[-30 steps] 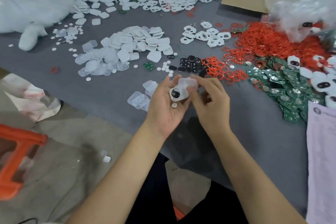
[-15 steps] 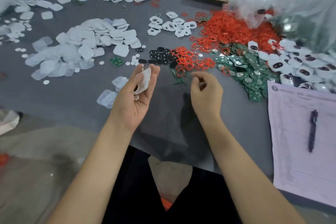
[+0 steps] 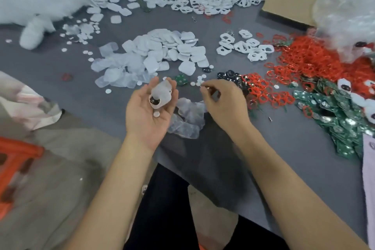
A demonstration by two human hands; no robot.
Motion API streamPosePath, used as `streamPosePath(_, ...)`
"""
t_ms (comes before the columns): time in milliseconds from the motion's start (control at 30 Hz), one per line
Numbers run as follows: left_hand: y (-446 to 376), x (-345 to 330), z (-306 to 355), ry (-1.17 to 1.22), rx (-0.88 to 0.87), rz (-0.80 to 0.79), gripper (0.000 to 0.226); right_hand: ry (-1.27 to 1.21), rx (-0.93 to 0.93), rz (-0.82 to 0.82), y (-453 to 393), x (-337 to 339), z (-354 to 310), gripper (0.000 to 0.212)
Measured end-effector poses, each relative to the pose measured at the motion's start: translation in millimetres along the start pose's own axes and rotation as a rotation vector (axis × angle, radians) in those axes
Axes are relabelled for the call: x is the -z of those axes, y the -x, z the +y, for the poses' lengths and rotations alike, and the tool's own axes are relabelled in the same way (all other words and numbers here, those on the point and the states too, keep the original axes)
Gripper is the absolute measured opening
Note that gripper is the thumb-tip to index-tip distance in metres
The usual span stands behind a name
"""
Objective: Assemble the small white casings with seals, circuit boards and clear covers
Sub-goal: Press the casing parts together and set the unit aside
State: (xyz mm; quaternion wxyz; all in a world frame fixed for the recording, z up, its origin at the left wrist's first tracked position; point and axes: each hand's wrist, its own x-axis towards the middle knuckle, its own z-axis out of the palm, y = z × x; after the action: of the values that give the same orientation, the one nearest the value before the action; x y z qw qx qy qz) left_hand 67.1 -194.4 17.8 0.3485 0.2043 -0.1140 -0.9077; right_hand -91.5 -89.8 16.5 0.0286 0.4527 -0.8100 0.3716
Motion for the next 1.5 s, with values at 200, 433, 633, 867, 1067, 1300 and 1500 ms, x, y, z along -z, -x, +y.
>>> streamPosePath(200, 0, 11, 12, 0.061, 0.009, 0.010, 0.037, 0.201, -0.037, -0.190, -50, -38, -24, 0.036)
streamPosePath(433, -2, 8, 17, 0.017, 0.022, 0.026, 0.027, 0.421, -0.070, -0.263, -63, -63, -31, 0.032)
streamPosePath(633, 3, 2, 3, -0.139, 0.001, 0.047, 0.023, -0.047, -0.148, -0.069, -33, -35, -25, 0.013)
streamPosePath(867, 14, -23, -66, -0.485, 0.064, -0.094, 0.018, -0.122, -0.183, 0.208, 61, 39, 32, 0.012)
streamPosePath(1067, 30, -34, -148, -0.831, 0.183, -0.262, 0.027, 0.233, -0.287, 0.347, 147, 121, 108, 0.018)
streamPosePath(1300, 46, -44, -201, -1.101, 0.170, -0.476, 0.015, 0.367, -0.199, 0.352, 198, 155, 126, 0.012)
streamPosePath(1500, 46, -45, -201, -1.361, 0.166, -0.621, 0.024, 0.202, 0.074, 0.298, 188, 138, 109, 0.032)
